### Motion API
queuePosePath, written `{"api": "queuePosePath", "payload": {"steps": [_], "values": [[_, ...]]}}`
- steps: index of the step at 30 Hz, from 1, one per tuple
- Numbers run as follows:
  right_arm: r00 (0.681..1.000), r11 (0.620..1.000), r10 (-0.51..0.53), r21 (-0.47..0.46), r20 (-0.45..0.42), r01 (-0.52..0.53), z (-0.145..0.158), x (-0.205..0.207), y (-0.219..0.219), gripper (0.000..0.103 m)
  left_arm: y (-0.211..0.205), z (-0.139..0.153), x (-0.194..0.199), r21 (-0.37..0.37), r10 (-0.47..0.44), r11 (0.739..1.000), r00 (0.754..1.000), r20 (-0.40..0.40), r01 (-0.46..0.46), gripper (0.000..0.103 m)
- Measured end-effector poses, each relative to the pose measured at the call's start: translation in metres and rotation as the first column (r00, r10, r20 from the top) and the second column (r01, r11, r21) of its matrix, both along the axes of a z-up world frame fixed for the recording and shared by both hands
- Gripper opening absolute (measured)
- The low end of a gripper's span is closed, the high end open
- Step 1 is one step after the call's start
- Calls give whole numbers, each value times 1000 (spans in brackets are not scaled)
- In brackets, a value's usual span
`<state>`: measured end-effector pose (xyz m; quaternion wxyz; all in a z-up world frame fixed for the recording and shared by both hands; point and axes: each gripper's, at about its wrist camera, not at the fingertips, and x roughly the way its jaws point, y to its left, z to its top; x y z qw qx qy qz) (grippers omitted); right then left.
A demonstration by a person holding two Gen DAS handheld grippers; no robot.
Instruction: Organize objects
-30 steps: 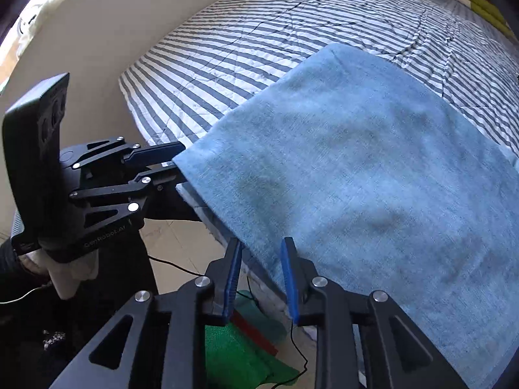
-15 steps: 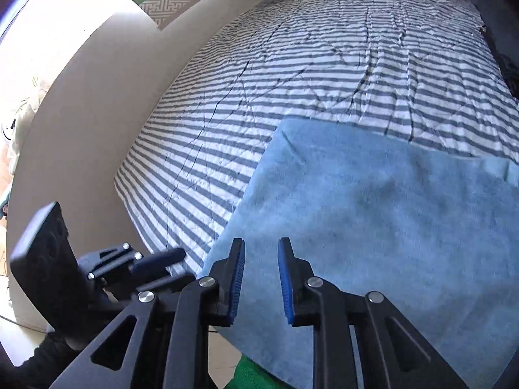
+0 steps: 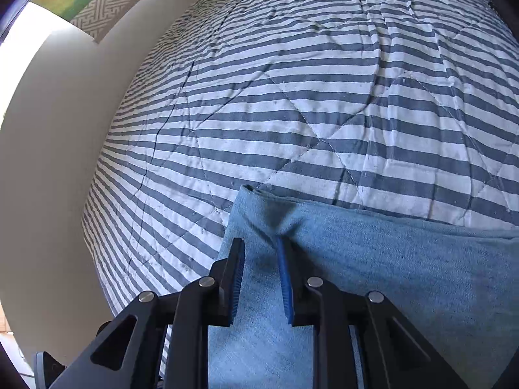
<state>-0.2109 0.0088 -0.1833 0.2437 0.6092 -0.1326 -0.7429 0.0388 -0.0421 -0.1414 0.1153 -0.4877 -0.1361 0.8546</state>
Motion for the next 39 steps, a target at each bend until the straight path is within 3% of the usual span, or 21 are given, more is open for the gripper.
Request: {"api": "queuePosePath", "payload": {"steps": [3, 6, 10, 13, 15, 18, 26, 31, 37, 38, 39], "values": [[999, 999, 35, -18, 20, -34, 15, 14, -1, 29, -3, -13, -3, 3, 13, 1000, 999, 43, -13, 49], [993, 992, 120, 42, 13, -120, 27, 35, -19, 32, 0, -33, -4, 26, 23, 999, 995, 98, -26, 50], [985, 981, 169, 92, 45, -173, 34, 59, -35, 34, -6, -44, -6, 89, 65, 993, 992, 112, -75, 52], [983, 979, 166, 106, 85, -174, 30, 68, -40, 35, -6, -44, -5, 108, 72, 991, 991, 112, -85, 50], [980, 977, 165, 119, 115, -178, 26, 72, -46, 35, -4, -45, -2, 133, 65, 988, 992, 107, -79, 31], [976, 968, 172, 159, 133, -192, 19, 72, -59, 35, -1, -41, 2, 139, 76, 986, 993, 85, -88, 24], [966, 947, 191, 226, 173, -227, 5, 78, -83, 37, 3, -22, 12, 166, 72, 983, 997, 12, -73, 20], [953, 942, 207, 217, 222, -256, 3, 76, -87, 37, 13, -16, 3, 211, 41, 977, 999, -20, -36, 20], [951, 950, 198, 193, 237, -246, -2, 77, -85, 37, 30, -15, -5, 208, 16, 978, 999, -30, -9, 20], [955, 957, 183, 179, 234, -227, -4, 77, -81, 35, 32, -15, -6, 203, 9, 979, 999, -35, -2, 20], [961, 963, 163, 176, 225, -204, -6, 78, -77, 27, 33, -15, -6, 205, 3, 979, 999, -36, 4, 20]]}}
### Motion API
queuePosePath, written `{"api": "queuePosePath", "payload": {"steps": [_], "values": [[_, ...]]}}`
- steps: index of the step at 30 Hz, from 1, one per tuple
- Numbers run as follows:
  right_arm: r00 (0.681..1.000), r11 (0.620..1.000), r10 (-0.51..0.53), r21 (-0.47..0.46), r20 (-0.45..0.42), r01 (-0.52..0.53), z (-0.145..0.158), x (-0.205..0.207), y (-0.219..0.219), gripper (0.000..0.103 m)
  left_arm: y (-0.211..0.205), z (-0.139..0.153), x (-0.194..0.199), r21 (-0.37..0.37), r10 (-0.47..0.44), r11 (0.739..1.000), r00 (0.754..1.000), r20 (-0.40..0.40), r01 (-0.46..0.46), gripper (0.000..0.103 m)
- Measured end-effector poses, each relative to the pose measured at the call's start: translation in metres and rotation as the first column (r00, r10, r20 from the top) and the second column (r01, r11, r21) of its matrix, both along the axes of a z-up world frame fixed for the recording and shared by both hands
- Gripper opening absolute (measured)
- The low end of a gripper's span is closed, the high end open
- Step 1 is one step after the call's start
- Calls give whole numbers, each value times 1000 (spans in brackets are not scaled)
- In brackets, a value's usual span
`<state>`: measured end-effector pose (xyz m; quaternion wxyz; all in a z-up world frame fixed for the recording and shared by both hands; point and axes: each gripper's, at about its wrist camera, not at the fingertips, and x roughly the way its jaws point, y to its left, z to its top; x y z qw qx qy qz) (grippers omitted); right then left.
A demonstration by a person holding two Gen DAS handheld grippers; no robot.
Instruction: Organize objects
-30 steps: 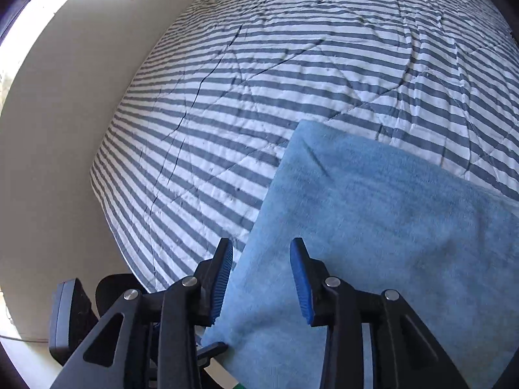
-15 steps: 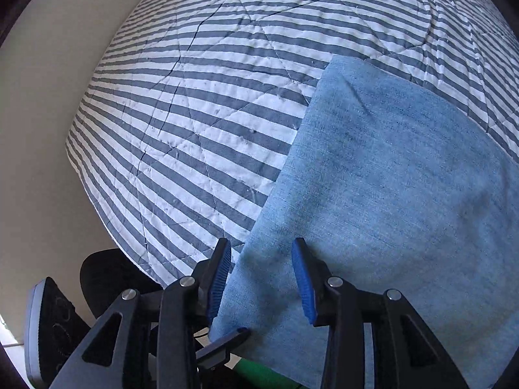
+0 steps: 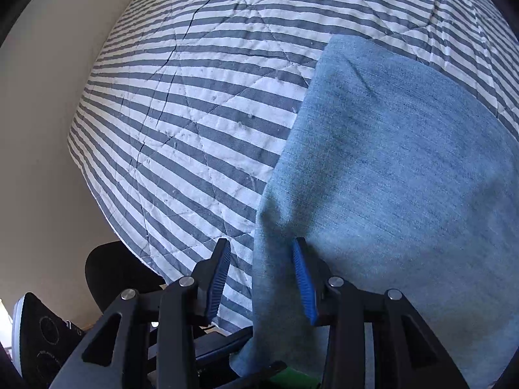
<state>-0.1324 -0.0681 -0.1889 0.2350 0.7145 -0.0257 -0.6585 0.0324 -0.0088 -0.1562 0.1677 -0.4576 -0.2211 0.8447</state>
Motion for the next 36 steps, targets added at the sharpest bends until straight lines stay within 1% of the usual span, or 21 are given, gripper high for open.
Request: {"api": "queuePosePath", "payload": {"steps": [1, 4, 9, 12, 14, 15, 17, 18, 19, 20, 21, 23, 25, 27, 28, 29, 31, 32, 33, 34, 36], "values": [[1000, 1000, -15, -1, -12, 15, 0, 2, 4, 19, 1, 0, 0, 10, -8, 1000, 1000, 0, 8, 20], [998, 998, -53, -46, -38, 51, 5, 7, 19, 8, 8, 1, 0, 14, -38, 999, 999, 1, 38, 20], [990, 991, -89, -114, -109, 77, 29, 19, 43, 5, 37, 24, -3, -23, -121, 993, 992, -38, 120, 20], [983, 979, -130, -174, -127, 107, 47, 21, 66, 5, 47, 45, -1, 1, -177, 984, 982, -66, 178, 20], [978, 969, -159, -211, -137, 128, 61, 20, 87, 4, 55, 65, -10, -13, -215, 977, 973, -86, 215, 21], [974, 964, -173, -227, -147, 137, 68, 21, 96, 4, 60, 79, -18, -18, -226, 974, 970, -94, 226, 21], [965, 955, -198, -256, -172, 150, 83, 24, 118, 4, 62, 96, -14, -40, -237, 971, 964, -117, 234, 21], [960, 951, -212, -267, -185, 158, 90, 25, 130, 4, 63, 109, -8, -63, -231, 972, 965, -128, 225, 21], [954, 945, -228, -280, -195, 169, 98, 26, 146, 4, 63, 116, -10, -98, -220, 973, 967, -130, 208, 21], [946, 939, -250, -290, -206, 185, 104, 28, 159, 4, 63, 119, -15, -134, -210, 972, 969, -127, 193, 21], [937, 934, -271, -296, -218, 201, 110, 30, 175, 4, 64, 119, -24, -153, -207, 970, 971, -122, 188, 21], [915, 924, -321, -293, -244, 246, 119, 35, 212, 4, 73, 116, -50, -165, -206, 968, 974, -95, 189, 21], [888, 907, -383, -288, -255, 308, 125, 41, 258, 4, 96, 108, -68, -163, -262, 955, 962, -75, 248, 21], [854, 886, -446, -266, -266, 380, 125, 51, 305, 4, 134, 96, -83, -158, -338, 932, 939, -57, 326, 20], [839, 876, -472, -248, -269, 414, 125, 55, 328, 4, 155, 89, -87, -146, -385, 916, 922, -51, 375, 20], [825, 866, -497, -220, -270, 450, 122, 62, 353, 4, 178, 83, -87, -130, -431, 897, 901, -44, 423, 20], [795, 839, -544, -168, -269, 518, 115, 77, 401, 4, 224, 75, -81, -102, -522, 851, 852, -44, 516, 20], [774, 819, -573, -156, -267, 552, 109, 85, 425, 4, 247, 69, -81, -102, -557, 828, 829, -43, 551, 20], [749, 791, -610, -149, -258, 593, 102, 93, 448, 4, 268, 62, -69, -111, -596, 800, 803, -32, 589, 20], [724, 763, -644, -144, -248, 630, 93, 100, 469, 4, 288, 53, -68, -118, -627, 775, 779, -12, 621, 20], [687, 720, -690, -124, -229, 683, 73, 113, 501, 4, 316, 36, -58, -122, -672, 732, 740, 32, 670, 20]]}}
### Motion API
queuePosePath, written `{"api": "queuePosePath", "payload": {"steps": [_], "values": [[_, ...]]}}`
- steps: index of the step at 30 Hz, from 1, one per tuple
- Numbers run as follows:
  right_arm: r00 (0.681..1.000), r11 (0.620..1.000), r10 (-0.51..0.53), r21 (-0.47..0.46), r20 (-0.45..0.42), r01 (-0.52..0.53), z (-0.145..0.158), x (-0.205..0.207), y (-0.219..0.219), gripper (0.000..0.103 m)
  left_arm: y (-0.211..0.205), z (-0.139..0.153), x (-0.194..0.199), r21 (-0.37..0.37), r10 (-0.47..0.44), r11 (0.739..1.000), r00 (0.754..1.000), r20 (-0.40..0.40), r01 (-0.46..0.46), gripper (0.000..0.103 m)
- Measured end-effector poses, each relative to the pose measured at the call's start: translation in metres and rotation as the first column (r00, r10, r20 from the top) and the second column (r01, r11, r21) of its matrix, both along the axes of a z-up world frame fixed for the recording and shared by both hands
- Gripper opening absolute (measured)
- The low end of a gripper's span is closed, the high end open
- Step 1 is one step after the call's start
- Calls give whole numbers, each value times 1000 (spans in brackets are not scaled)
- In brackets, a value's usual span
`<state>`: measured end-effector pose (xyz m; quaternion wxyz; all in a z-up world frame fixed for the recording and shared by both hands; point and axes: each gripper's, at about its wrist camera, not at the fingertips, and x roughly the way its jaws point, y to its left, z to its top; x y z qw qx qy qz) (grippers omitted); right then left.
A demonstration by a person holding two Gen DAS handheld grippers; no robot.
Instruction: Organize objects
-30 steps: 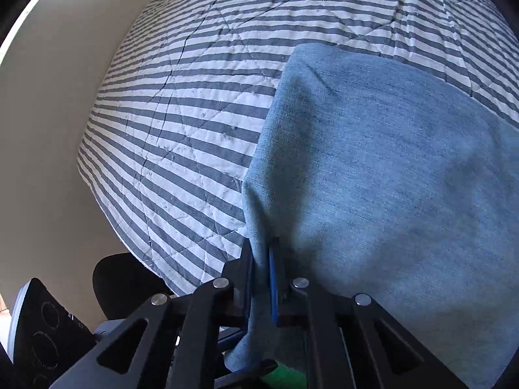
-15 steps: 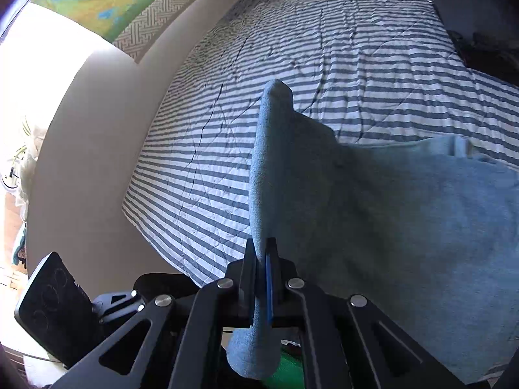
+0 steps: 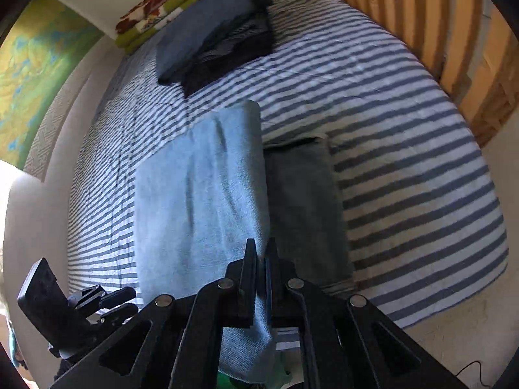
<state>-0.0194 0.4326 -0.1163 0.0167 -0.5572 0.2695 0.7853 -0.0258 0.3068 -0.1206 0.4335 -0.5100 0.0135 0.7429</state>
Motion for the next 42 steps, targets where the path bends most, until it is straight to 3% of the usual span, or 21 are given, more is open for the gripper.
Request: {"api": "queuePosePath", "payload": {"steps": [4, 7, 12, 13, 15, 20, 23, 25, 27, 30, 34, 39, 42], "values": [[1000, 992, -20, -125, 12, 21, -39, 6, 39, 4, 26, -19, 14, -65, -55, 996, 998, 1, 55, 20], [1000, 992, -4, -128, -1, 4, -45, 7, 41, 5, 20, -17, 3, -38, -39, 999, 999, 25, 40, 20], [1000, 989, -7, -148, 11, 9, -38, 18, 51, 22, 0, -14, -20, -46, 16, 999, 1000, 15, -15, 20], [1000, 990, -16, -141, 12, 18, -35, 24, 53, 30, 1, -12, -25, -46, 18, 999, 1000, 22, -17, 20], [1000, 992, -18, -123, 12, 19, -28, 34, 52, 36, 1, -11, -19, -57, -9, 998, 1000, 10, 10, 21], [996, 997, 74, -32, 51, -72, -27, 48, 20, 36, -12, -16, -5, -60, -30, 998, 999, 9, 31, 20], [983, 981, 124, 132, 135, -142, -45, 46, -3, 36, -24, -31, 6, -95, -49, 994, 998, 38, 53, 20], [976, 970, 105, 197, 189, -142, -58, 42, -3, 36, -33, -29, 18, -124, -84, 989, 996, 8, 84, 20], [978, 979, 62, 178, 201, -99, -55, 43, 7, 36, -43, -21, 25, -131, -94, 987, 996, -4, 92, 20], [990, 960, 27, 274, 139, -65, -26, 49, 9, 36, -54, -7, 24, -102, -63, 993, 998, -32, 59, 21], [999, 965, 46, 260, -22, -39, 11, 43, -6, 36, -53, 12, 6, -82, -12, 997, 997, -80, 6, 21], [977, 947, 129, 313, -172, -69, 34, -6, -37, 39, -45, 28, -58, -111, 131, 983, 980, -150, -149, 21], [968, 937, 160, 340, -196, -86, 28, -49, -48, 39, -43, 27, -106, -118, 198, 969, 969, -151, -216, 21]]}}
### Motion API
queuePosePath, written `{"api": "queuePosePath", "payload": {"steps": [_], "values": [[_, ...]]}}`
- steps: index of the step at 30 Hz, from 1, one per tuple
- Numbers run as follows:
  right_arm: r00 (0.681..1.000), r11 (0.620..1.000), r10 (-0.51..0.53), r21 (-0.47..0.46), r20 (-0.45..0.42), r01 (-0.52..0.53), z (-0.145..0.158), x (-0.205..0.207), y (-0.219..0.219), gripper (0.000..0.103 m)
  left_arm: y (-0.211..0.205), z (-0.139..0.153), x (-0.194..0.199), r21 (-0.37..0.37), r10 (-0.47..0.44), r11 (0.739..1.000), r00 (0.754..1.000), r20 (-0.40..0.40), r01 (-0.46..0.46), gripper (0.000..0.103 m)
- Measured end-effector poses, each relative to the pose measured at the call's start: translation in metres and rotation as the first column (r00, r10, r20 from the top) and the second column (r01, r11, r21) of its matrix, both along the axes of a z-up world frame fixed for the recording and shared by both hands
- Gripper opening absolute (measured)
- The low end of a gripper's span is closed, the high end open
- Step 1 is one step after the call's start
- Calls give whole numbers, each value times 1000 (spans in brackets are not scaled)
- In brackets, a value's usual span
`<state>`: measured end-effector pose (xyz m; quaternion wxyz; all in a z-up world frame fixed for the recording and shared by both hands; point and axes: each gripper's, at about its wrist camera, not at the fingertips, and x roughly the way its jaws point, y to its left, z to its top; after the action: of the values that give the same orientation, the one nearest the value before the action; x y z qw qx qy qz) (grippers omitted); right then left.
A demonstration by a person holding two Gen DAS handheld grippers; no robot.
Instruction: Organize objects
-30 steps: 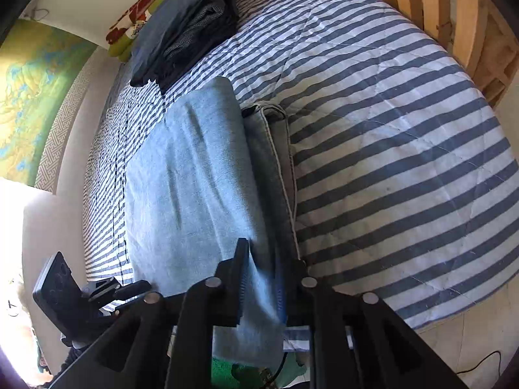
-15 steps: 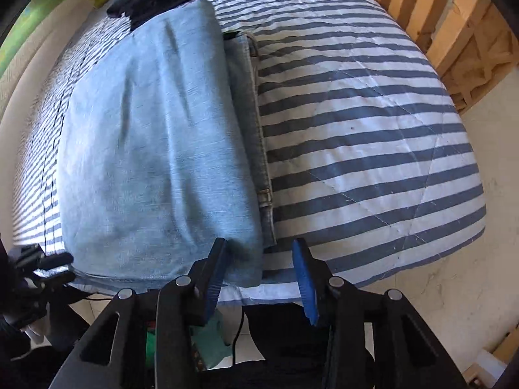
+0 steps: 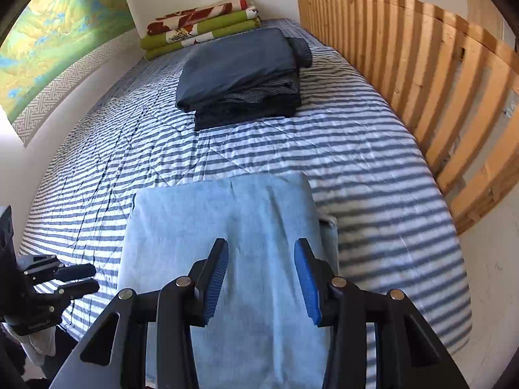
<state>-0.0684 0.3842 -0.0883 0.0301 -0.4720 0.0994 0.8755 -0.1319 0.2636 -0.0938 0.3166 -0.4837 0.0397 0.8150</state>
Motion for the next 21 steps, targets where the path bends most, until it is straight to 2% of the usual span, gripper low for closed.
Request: {"api": "queuePosePath", "payload": {"steps": [3, 5, 8, 10, 12, 13, 16, 17, 18, 21], "values": [[999, 1000, -18, -2, 36, 18, -22, -42, 2, 39, 8, -15, -37, 4, 33, 999, 999, 41, -34, 21], [997, 999, -28, -17, 69, 29, -37, -61, 5, 39, 15, -31, -51, -30, 39, 999, 998, 53, -38, 21], [992, 998, -52, 49, 113, 46, -57, -73, 14, 38, 21, -59, -64, -55, 45, 998, 994, 101, -39, 21], [985, 996, -93, 30, 147, 89, -72, -78, 30, 39, 25, -72, -66, -67, 24, 998, 994, 104, -17, 21], [975, 990, -138, 10, 177, 138, -86, -79, 48, 41, 28, -73, -61, -93, 8, 996, 997, 73, -1, 21], [970, 989, -141, -23, 199, 149, -92, -80, 56, 46, 27, -70, -59, -98, 13, 995, 998, 67, -6, 21], [968, 976, -166, -107, 188, 188, -82, -66, 79, 48, 9, -60, -57, -87, 55, 995, 996, 74, -48, 22], [970, 976, -169, -105, 172, 189, -74, -57, 84, 49, -1, -58, -55, -74, 72, 995, 993, 91, -66, 28], [972, 977, -170, -100, 160, 188, -66, -46, 88, 50, -11, -55, -52, -54, 88, 995, 989, 115, -83, 38], [977, 970, -148, -172, 152, 173, -55, -8, 98, 67, -34, -52, -40, 22, 101, 994, 975, 198, -108, 57]]}}
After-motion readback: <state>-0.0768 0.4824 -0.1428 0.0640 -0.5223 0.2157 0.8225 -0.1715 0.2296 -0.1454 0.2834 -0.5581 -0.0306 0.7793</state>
